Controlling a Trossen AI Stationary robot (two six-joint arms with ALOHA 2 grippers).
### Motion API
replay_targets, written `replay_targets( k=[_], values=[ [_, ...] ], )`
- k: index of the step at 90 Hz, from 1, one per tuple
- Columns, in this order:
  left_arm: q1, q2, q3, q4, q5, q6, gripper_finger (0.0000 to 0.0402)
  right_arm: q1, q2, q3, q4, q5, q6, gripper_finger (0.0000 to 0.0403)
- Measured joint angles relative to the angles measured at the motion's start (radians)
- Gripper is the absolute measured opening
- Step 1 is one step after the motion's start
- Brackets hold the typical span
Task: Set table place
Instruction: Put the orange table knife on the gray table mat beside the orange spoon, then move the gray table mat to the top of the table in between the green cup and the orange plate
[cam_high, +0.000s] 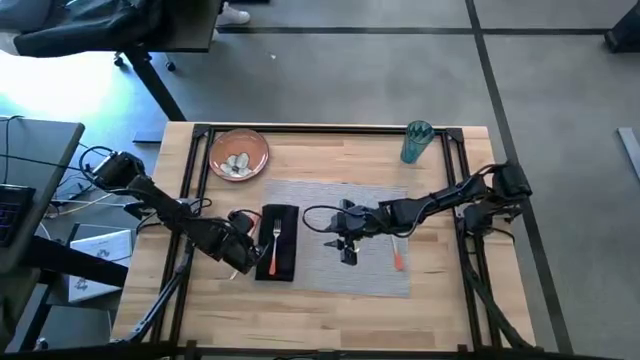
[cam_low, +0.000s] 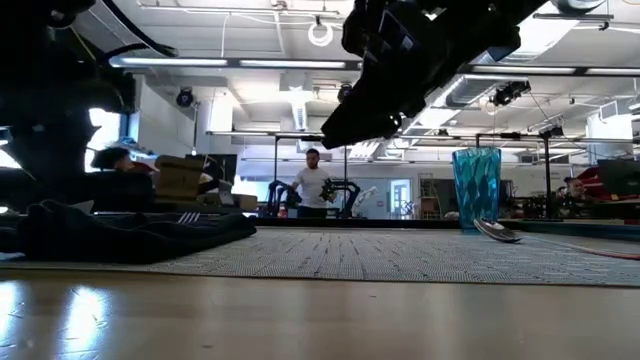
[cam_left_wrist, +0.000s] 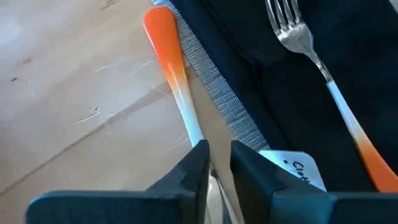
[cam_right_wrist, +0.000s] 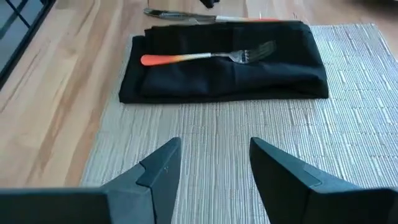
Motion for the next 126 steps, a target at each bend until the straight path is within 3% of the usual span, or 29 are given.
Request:
replay_targets(
  k=[14, 32, 59, 83, 126],
  values=[
    [-0.017, 0.0, -0.032, 0.021, 0.034, 0.029, 0.0094, 0.0, 0.007, 0.001, 0.011, 0.002, 0.046, 0.0171],
    [-0.084, 0.001, -0.088, 0.12, 0.037, 0.019, 0.0094, 0.007, 0.054, 0.001, -0.001, 0.008, 0.075, 0.0171],
    [-0.16, 0.001, -0.072, 0.143, 0.022, 0.004, 0.009, 0.008, 0.08, 0.001, -0.21, 0.036, 0.158, 0.0171],
    [-0.172, 0.001, -0.05, 0.131, -0.001, 0.028, 0.009, -0.042, 0.136, 0.0, -0.211, 0.033, 0.108, 0.0171],
    [-0.171, 0.001, -0.049, 0.135, 0.01, 0.019, 0.009, -0.244, 0.158, 0.003, -0.277, 0.059, -0.112, 0.0171]
  ],
)
